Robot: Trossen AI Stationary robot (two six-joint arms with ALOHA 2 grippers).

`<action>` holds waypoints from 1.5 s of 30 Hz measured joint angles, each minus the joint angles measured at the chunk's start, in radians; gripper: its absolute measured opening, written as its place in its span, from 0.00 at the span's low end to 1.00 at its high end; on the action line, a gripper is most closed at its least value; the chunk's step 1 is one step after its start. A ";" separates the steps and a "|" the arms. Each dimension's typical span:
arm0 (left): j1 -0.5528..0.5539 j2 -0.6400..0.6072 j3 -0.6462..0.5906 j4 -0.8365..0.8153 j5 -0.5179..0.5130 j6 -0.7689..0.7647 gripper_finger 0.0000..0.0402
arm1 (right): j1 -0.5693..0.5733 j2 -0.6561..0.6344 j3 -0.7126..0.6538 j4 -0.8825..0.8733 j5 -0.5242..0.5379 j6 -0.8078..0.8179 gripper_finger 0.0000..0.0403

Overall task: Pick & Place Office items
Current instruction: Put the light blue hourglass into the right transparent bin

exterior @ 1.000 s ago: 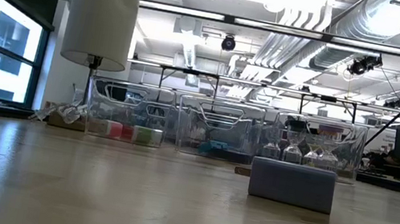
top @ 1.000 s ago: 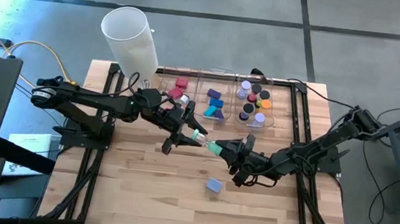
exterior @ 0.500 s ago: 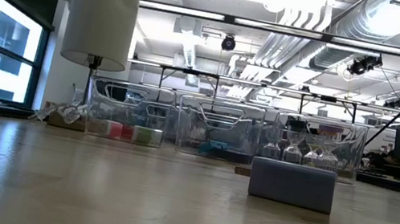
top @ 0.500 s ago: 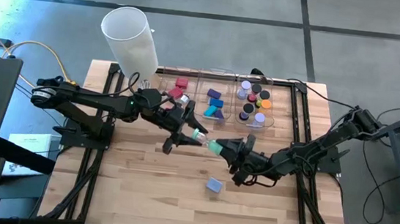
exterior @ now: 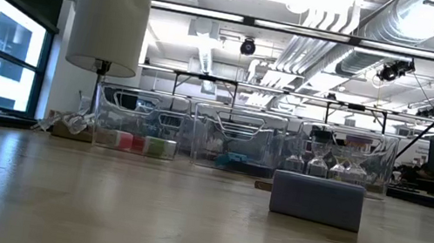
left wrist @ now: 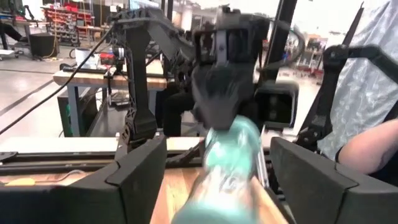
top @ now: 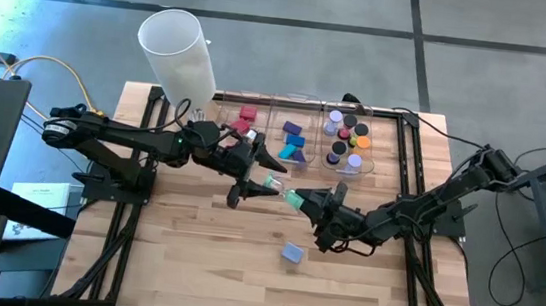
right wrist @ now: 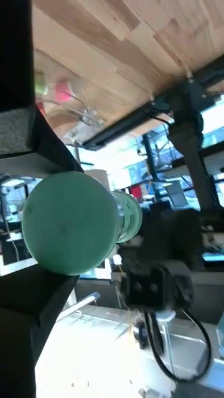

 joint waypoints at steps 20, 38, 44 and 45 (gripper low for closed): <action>0.296 -0.017 0.000 -0.137 0.099 -0.154 0.74 | 0.000 -0.188 0.000 -0.918 0.057 1.008 0.45; 0.405 -0.017 0.000 -0.390 0.110 -0.119 0.74 | -0.628 -0.281 0.301 -1.497 -0.543 1.377 0.45; 0.376 0.005 0.000 -0.429 0.110 -0.114 0.74 | -0.841 -0.113 0.357 -1.537 -0.705 1.290 0.45; 0.368 0.011 0.000 -0.429 0.110 -0.113 0.74 | -0.865 -0.089 0.359 -1.535 -0.712 1.272 0.45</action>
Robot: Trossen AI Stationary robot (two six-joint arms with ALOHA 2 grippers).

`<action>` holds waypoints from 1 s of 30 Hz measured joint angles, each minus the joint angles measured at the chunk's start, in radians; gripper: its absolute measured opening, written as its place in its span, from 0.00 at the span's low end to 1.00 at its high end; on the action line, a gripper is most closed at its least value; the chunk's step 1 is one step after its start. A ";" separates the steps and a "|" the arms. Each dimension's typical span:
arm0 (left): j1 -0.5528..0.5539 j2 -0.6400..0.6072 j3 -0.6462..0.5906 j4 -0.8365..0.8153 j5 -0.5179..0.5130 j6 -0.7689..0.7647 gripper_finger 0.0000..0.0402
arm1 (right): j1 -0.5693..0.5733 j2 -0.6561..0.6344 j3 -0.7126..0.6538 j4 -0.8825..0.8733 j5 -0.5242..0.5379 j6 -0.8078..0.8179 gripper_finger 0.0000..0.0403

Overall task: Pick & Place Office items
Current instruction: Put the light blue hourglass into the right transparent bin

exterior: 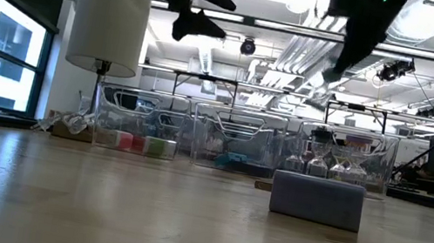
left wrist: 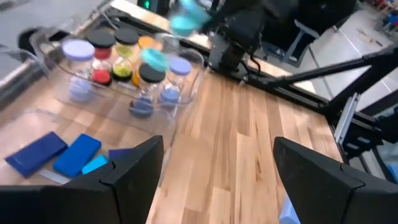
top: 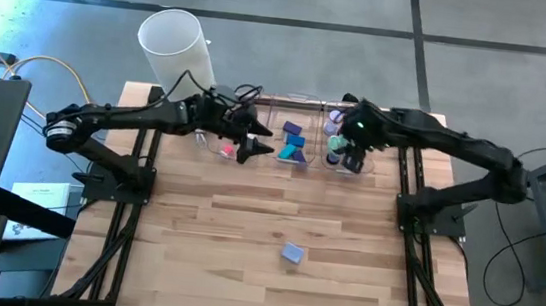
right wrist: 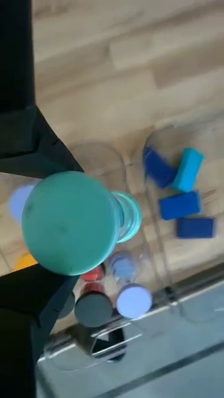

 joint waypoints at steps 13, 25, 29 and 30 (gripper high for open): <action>-0.051 0.003 -0.001 -0.006 -0.001 0.010 0.74 | -0.085 0.107 0.087 0.008 0.037 -0.100 0.45; -0.055 0.002 -0.001 -0.001 -0.002 0.055 0.74 | -0.234 0.156 0.090 0.003 -0.146 -0.104 0.45; -0.055 0.002 -0.001 0.000 -0.002 0.054 0.74 | -0.241 0.212 0.090 0.020 -0.144 -0.100 0.45; -0.055 0.002 -0.001 0.000 -0.002 0.054 0.74 | -0.241 0.226 0.090 0.024 -0.145 -0.094 0.45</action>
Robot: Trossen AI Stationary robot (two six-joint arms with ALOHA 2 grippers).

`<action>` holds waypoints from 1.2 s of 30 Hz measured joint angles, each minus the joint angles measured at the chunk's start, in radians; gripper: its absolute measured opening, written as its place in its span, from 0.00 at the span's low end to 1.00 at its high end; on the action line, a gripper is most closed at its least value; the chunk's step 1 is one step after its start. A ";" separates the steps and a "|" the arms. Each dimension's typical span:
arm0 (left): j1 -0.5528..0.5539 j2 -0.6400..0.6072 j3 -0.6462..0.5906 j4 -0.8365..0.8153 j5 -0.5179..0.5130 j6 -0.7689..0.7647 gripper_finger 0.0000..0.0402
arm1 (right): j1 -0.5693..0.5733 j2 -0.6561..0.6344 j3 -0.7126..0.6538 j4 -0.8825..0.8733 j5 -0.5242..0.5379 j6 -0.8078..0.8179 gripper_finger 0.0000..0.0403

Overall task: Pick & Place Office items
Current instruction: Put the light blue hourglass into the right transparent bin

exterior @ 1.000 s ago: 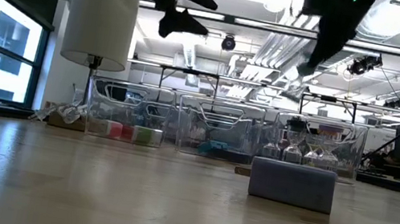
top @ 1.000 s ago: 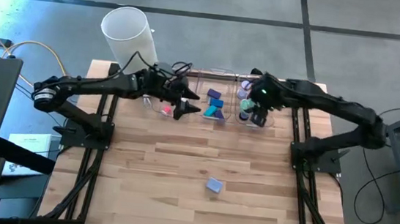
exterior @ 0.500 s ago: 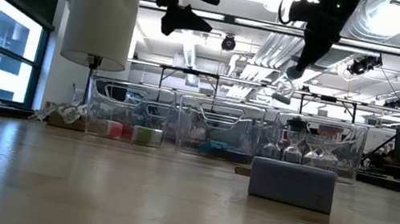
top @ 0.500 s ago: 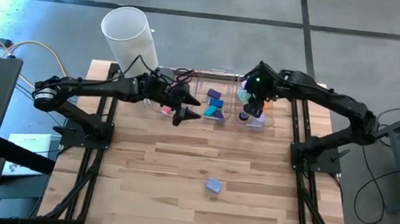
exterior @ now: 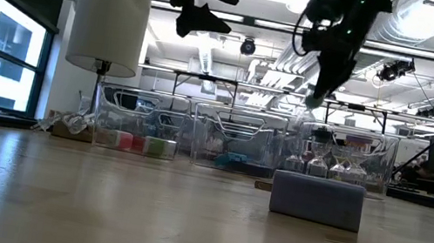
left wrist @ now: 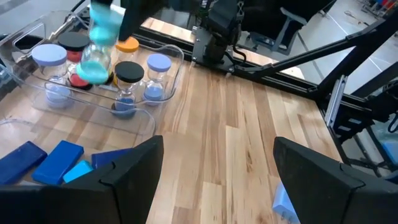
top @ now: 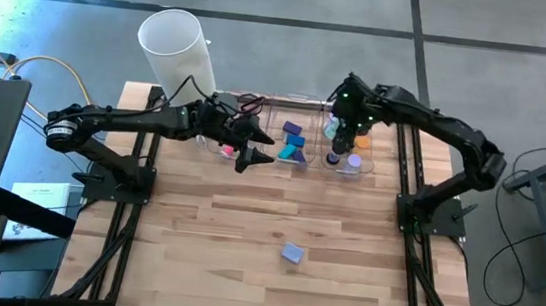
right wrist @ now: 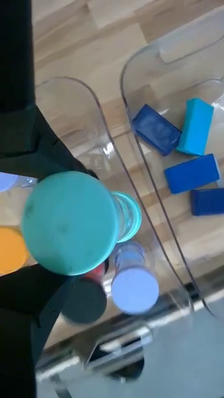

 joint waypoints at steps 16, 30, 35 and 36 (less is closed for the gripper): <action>0.000 0.000 0.000 0.001 0.000 0.009 0.74 | -0.063 0.111 0.004 0.006 -0.023 0.021 0.45; 0.000 0.000 0.000 -0.003 0.001 0.031 0.74 | -0.068 0.173 0.004 0.025 -0.018 0.080 0.45; 0.000 0.000 0.000 -0.007 0.001 0.032 0.74 | -0.068 0.202 0.004 0.033 -0.018 0.101 0.45; 0.000 0.000 0.000 -0.007 0.001 0.032 0.74 | -0.068 0.208 0.004 0.034 -0.016 0.102 0.45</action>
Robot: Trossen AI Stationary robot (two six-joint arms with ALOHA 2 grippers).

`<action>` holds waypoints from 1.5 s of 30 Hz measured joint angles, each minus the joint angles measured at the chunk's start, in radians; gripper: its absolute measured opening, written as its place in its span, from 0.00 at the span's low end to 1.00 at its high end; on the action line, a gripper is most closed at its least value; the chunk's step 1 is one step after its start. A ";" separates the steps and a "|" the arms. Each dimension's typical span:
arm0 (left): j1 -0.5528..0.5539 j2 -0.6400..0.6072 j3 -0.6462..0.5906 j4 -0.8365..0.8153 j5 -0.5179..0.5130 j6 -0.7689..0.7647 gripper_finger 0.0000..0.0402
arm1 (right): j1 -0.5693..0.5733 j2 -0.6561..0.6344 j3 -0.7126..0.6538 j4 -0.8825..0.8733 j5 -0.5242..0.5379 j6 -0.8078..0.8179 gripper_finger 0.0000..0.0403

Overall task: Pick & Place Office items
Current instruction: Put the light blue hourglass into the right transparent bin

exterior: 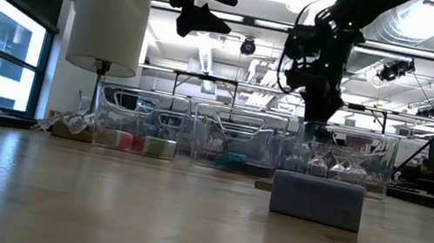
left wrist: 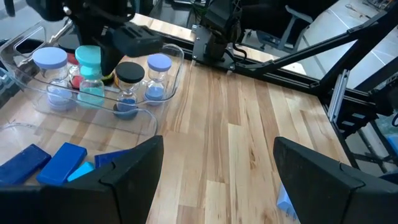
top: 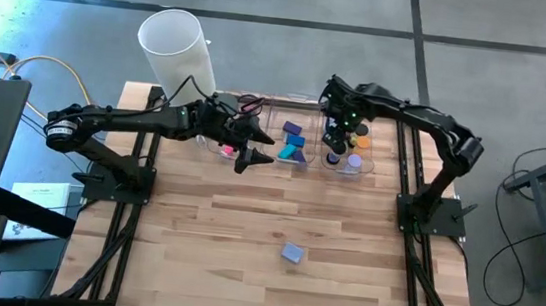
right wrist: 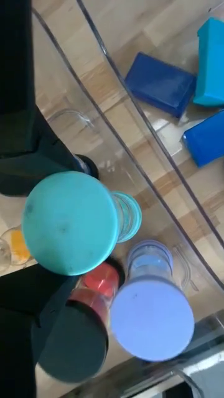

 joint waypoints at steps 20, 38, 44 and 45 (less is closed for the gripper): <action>0.000 0.000 0.000 -0.029 0.000 0.011 0.74 | 0.000 0.065 0.000 0.013 0.017 0.004 0.45; 0.000 0.000 0.000 -0.029 0.000 0.010 0.74 | 0.000 0.065 0.000 0.014 -0.001 -0.004 0.51; 0.000 0.000 0.000 -0.029 0.000 0.010 0.74 | 0.000 0.065 0.000 0.023 0.000 0.000 0.61; 0.000 0.000 0.000 -0.029 0.000 0.010 0.74 | 0.000 0.065 0.000 0.024 0.000 0.000 0.62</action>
